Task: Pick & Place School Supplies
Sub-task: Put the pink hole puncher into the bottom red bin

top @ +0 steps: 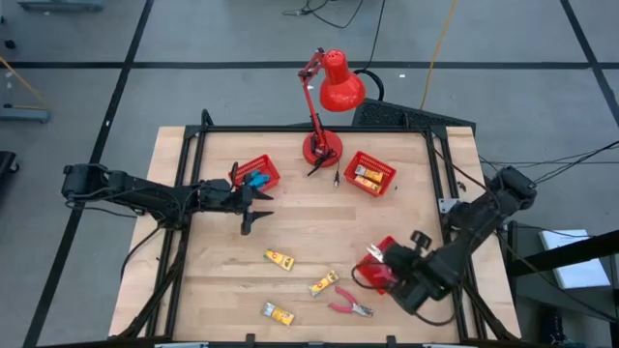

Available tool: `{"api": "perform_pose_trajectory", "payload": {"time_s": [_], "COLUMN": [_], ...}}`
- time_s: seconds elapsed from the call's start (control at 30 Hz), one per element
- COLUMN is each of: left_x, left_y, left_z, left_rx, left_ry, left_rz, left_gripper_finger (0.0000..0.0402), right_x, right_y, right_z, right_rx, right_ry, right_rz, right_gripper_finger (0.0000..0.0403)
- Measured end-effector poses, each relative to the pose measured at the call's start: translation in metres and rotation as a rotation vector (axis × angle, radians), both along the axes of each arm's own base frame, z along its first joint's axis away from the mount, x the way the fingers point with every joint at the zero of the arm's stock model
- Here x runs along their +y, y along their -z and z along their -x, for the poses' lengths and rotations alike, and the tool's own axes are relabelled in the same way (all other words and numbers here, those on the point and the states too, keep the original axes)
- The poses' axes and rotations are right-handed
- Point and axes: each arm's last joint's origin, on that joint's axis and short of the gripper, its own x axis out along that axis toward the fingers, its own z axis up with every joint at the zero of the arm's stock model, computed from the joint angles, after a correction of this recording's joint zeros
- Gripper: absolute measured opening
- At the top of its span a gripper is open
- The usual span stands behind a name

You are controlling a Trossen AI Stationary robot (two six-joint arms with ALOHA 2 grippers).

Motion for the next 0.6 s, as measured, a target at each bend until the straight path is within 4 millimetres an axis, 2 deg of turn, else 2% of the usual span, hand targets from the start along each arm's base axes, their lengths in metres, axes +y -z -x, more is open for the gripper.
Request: {"api": "perform_pose_trajectory", "payload": {"time_s": [0.23,0.6], "left_x": [0.000,0.000], "left_y": [0.000,0.000], "left_z": [0.000,0.000], "left_rx": [0.000,-0.001], "left_ry": [0.000,-0.002], "left_rz": [0.001,0.005], "left_gripper_finger": [0.0214,0.0214], "right_x": [0.018,0.010], "right_y": [0.006,0.031], "right_z": [0.012,-0.017], "right_rx": [0.101,0.209], "right_ry": [0.019,-0.069], "right_rz": [-0.109,-0.060], "right_gripper_finger": [0.0032,0.0032]}}
